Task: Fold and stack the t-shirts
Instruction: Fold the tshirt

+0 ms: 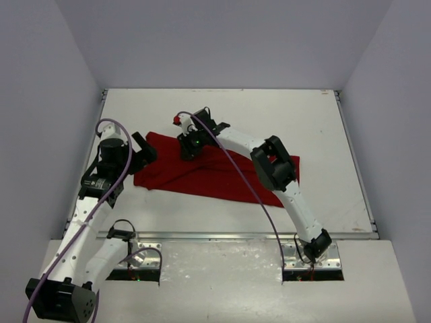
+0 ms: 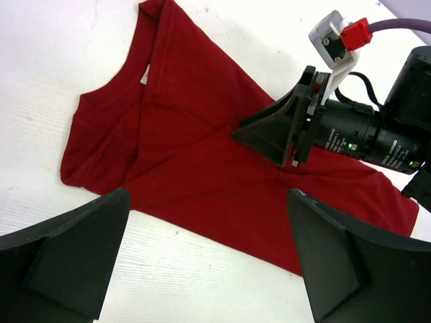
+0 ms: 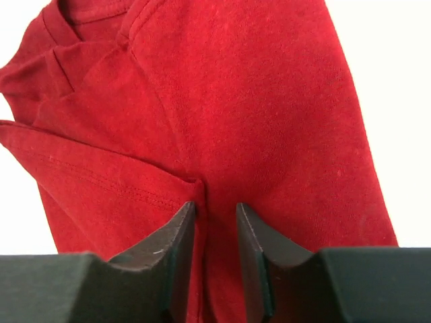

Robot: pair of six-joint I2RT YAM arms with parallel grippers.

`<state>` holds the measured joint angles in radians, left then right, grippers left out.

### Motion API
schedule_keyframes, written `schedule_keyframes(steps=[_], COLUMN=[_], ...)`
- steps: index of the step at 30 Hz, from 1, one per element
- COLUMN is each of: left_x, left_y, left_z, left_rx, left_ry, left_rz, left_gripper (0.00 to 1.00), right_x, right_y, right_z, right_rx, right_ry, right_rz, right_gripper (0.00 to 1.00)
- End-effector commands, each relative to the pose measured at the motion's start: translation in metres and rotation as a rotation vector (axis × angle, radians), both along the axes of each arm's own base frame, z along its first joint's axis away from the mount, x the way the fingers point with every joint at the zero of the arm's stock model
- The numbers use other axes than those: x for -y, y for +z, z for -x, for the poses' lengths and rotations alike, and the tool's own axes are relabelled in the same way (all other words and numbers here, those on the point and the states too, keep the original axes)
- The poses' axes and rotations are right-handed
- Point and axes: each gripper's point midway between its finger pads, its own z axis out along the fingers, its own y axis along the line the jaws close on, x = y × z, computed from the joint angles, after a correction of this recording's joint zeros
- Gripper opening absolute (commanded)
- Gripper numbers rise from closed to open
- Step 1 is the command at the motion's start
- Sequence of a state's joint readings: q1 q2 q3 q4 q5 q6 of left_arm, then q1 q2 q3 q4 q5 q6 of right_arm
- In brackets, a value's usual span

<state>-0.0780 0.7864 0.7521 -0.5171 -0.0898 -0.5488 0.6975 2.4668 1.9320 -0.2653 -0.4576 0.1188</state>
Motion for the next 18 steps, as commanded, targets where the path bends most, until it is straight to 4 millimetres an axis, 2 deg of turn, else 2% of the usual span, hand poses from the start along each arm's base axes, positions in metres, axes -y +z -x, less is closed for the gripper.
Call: schedule_keyframes(steps=[1,2,5,9,11,15,16,18], left_x=[0.002,0.002,0.003,0.004,0.003,0.004,0.004,0.005], left_y=[0.010,0.010,0.011,0.011,0.011,0.012,0.012,0.012], left_z=[-0.005,-0.005,-0.005,-0.004,-0.004,-0.003,-0.003,-0.004], left_rx=[0.038,0.041,0.048,0.048,0.053,0.054,0.054,0.056], left_ry=[-0.030,-0.030,-0.037,-0.040,-0.038,-0.042,-0.040,-0.043], left_rz=[-0.007,-0.007,-0.004,-0.002,-0.002,0.000,0.001,0.000], left_gripper=[1.00,1.00,1.00,1.00,1.00,1.00,1.00,1.00], right_x=[-0.012,-0.011,-0.013,-0.018,-0.020,-0.021,-0.021,-0.021], right_y=[0.020,0.015,0.025,0.047,0.051,0.042,0.041,0.039], right_z=[0.005,0.014,0.020,0.022,0.023,0.018,0.019,0.018], right_rx=[0.035,0.024,0.040,0.062,0.059,0.051,0.049,0.049], right_ry=[0.049,0.061,0.071,0.086,0.088,0.079,0.084,0.081], right_rz=[-0.049,-0.047,-0.073,-0.135,-0.141,-0.120,-0.120,-0.115], right_gripper=[0.31,0.31,0.37,0.37,0.34,0.26,0.19,0.14])
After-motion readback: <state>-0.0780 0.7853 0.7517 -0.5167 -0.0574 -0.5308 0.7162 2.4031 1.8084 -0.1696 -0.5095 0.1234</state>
